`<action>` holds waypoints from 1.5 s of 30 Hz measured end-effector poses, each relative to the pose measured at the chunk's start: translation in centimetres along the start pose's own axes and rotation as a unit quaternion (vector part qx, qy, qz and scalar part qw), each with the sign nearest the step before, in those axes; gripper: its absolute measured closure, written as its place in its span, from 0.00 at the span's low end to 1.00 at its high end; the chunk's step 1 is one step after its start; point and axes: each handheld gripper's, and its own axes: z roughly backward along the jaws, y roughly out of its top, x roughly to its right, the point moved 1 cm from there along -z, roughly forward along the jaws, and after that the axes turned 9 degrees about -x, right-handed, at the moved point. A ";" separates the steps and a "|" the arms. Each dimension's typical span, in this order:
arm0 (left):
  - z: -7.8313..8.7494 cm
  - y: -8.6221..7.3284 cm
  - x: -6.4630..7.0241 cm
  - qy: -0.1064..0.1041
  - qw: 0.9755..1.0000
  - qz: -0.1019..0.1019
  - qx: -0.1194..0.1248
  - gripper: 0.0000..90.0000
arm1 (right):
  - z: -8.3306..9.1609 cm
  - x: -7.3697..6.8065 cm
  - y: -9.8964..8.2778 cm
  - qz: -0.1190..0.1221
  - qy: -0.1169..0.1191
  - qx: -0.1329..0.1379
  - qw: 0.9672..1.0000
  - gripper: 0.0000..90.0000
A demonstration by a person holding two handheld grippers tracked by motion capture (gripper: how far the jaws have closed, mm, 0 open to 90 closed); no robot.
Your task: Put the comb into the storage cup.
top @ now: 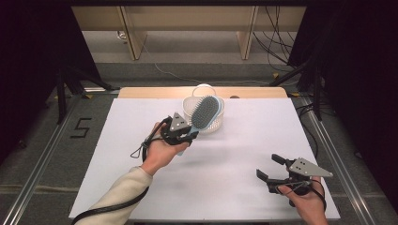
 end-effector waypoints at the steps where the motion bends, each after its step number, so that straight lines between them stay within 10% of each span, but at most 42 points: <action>1: 0.0 0.0 0.0 -0.001 1.000 0.001 0.000 0.77 | 0.0 0.0 0.0 -0.001 0.000 0.000 1.000 0.17; 45: 0.8 0.4 -0.9 0.010 0.998 0.038 0.044 0.77 | 0.0 0.1 0.0 -0.003 0.000 0.000 1.000 0.17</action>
